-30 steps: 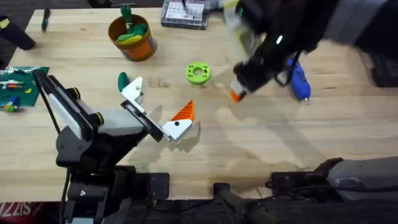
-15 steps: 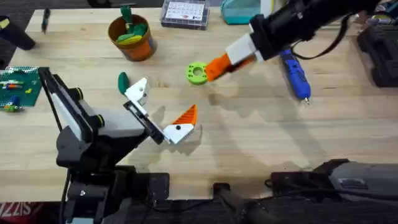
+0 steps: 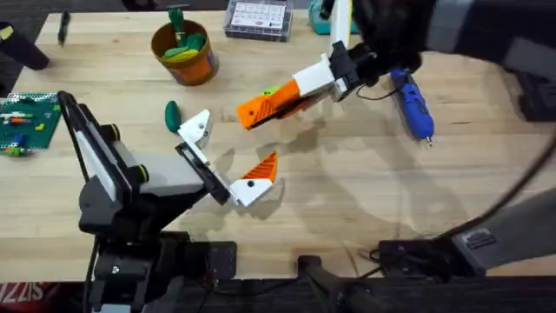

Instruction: Pick up the gripper from the table and insert it into the empty holder that is missing its gripper. Then pick up a screw, insert it into the mounting hole, and use the screwdriver to tighten it. Finally, clean up the table by picking up the vegetable and placing it into the bucket.

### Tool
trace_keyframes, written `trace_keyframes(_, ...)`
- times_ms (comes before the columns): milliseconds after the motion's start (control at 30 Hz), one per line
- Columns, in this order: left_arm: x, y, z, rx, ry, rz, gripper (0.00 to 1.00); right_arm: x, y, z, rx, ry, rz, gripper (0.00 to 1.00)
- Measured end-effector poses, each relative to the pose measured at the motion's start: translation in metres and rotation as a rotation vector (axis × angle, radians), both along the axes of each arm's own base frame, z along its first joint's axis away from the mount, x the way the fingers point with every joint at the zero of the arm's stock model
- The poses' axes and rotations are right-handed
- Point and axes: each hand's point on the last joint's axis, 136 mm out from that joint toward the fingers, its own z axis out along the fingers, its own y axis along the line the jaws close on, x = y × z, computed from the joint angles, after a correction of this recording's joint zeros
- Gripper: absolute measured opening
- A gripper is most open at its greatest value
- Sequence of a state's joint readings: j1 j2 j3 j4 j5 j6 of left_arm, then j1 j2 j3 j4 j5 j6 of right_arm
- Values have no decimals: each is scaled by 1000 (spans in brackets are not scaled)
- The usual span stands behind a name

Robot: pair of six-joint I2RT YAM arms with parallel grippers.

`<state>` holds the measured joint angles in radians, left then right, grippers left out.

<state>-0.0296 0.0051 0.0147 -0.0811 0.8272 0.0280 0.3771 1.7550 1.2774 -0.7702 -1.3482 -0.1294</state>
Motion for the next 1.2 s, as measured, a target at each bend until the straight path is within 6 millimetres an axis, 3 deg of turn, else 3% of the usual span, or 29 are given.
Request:
trace_keyframes(267,0,0,0,2,-2,-1,985,-10,20,-23,90,148,85,5)
trace_keyframes(433,0,0,0,2,-2,-1,985,-21,36,-22,123,121,145,5)
trace_keyframes(767,1,1,0,2,-2,8,985,-11,55,-13,154,76,180,5)
trace_keyframes(1000,1,1,0,2,-2,7,985,-7,59,-29,108,171,173,5)
trace_keyframes(1200,0,0,0,2,-1,1,985,-8,60,-31,98,197,176,5)
